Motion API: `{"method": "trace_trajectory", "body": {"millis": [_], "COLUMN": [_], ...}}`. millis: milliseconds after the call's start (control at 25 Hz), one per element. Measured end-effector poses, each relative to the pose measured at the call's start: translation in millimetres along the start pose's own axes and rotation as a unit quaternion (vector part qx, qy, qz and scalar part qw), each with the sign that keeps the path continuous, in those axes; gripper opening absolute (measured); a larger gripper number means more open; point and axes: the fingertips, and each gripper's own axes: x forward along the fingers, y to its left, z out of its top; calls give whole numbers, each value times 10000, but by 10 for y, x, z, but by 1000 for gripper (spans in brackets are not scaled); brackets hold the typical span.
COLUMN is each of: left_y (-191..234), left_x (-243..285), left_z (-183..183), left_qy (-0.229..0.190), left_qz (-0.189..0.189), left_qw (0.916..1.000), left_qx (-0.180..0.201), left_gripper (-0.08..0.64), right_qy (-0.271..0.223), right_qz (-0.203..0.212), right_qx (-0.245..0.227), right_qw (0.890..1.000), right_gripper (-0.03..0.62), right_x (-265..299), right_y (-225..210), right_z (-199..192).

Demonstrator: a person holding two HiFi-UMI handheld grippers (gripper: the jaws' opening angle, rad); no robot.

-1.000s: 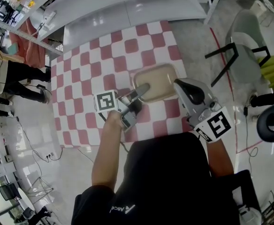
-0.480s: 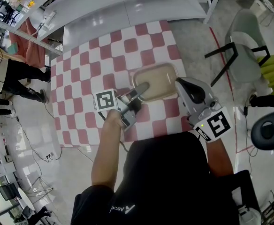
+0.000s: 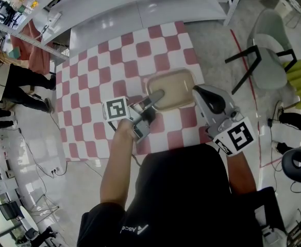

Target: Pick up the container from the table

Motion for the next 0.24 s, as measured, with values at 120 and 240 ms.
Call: {"method": "trace_trajectory", "body": {"millis": [120, 240], "left_y": [-10, -23], "left_x": [6, 6], "left_z": [-3, -2], "left_qy": [8, 6], "left_qz": [-13, -11], "left_qw": [10000, 10000], "left_qx": [10, 1], "left_gripper": [216, 216], "right_qy": [12, 21], "right_qz": [12, 27], "right_qx": [7, 7], "right_qw": [10000, 10000], "right_gripper": [3, 3], "right_x": [-18, -25], "right_y": [5, 12], "right_z": [7, 18]}}
